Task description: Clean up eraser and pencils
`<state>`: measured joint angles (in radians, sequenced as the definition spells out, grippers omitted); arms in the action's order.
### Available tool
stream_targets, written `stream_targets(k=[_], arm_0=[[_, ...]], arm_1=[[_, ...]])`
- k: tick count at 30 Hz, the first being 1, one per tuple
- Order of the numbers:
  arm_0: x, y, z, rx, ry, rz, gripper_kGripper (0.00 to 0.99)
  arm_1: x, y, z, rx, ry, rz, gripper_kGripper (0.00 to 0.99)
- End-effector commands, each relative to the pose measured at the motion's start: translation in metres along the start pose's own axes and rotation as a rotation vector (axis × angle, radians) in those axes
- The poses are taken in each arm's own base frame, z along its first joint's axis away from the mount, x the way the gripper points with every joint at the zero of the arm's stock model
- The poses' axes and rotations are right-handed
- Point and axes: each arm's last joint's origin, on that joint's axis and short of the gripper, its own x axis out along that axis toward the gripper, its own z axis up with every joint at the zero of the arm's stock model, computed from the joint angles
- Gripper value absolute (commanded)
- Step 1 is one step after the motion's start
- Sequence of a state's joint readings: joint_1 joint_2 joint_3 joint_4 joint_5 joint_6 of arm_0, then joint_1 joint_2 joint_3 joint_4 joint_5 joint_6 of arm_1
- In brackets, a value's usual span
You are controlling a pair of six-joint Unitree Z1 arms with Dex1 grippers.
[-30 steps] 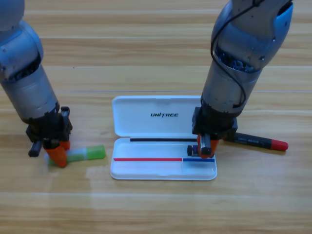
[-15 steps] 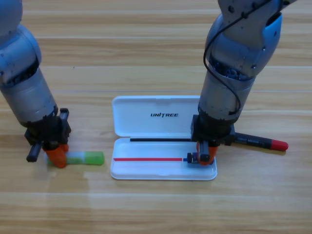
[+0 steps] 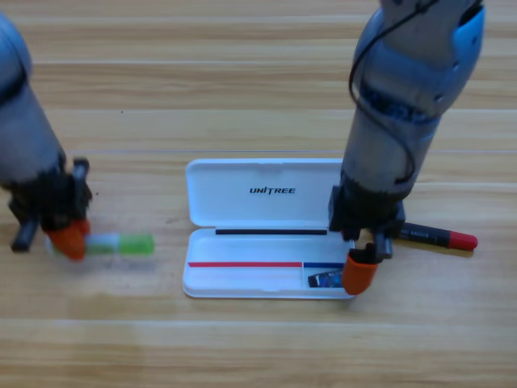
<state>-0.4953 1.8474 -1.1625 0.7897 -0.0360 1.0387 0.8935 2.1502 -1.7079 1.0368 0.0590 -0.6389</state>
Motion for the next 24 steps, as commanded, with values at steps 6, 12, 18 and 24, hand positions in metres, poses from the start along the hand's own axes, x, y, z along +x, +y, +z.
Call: stream_targets(k=[6,12,18,24], arm_0=[[-0.081,-0.006,0.012,-0.006,-0.056,0.098,0.0],[-0.062,-0.002,0.044,0.006,-0.045,0.051,0.0],[-0.038,0.006,0.084,0.032,-0.04,0.012,0.0],[-0.014,0.006,0.12,0.062,-0.031,-0.022,0.0]], arm_1=[[-0.063,-0.007,-0.068,0.064,0.062,-0.11,0.859],[-0.014,-0.061,-0.084,0.11,0.135,-0.105,0.859],[0.03,-0.091,-0.086,0.094,0.162,-0.08,0.857],[0.061,-0.106,-0.079,0.078,0.175,-0.052,0.854]])
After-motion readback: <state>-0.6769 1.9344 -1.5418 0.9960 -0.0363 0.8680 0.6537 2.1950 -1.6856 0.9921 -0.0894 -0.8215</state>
